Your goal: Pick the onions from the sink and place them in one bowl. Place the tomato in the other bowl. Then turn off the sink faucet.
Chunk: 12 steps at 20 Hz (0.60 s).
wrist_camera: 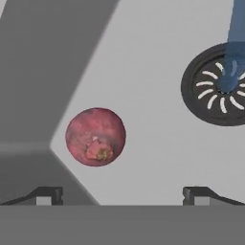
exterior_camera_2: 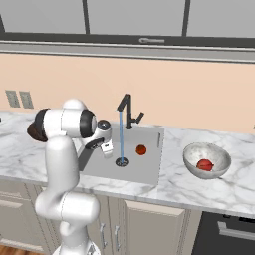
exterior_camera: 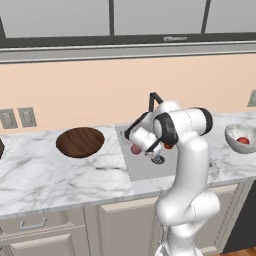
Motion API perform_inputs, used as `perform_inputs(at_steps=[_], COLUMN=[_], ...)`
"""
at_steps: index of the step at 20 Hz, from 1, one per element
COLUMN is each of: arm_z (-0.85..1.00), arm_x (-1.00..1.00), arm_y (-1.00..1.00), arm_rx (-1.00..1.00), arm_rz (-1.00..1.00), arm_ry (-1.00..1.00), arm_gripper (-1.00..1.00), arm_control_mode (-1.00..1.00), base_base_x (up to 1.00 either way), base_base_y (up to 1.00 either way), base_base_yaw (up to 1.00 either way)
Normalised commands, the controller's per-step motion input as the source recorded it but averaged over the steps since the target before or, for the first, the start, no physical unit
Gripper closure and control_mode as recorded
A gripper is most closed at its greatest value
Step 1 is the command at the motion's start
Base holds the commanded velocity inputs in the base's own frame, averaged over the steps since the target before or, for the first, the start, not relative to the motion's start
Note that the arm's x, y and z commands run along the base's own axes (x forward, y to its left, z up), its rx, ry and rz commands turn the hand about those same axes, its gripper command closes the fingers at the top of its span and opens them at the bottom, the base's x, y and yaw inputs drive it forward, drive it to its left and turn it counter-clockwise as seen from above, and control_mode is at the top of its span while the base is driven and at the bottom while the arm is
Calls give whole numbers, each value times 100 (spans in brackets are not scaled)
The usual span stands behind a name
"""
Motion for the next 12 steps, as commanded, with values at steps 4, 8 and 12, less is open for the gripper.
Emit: perform_inputs(at_steps=[4,8,12], arm_z=[-28,-36,-37], arm_x=[43,41,36], arm_y=[0,0,2], arm_rx=[0,0,0], arm_rz=[0,0,0], arm_ry=[0,0,0], arm_gripper=[-100,-100,-100], arm_control_mode=[-100,-100,-100], base_base_x=[0,0,0], base_base_y=[0,0,0], base_base_yaw=[0,0,0])
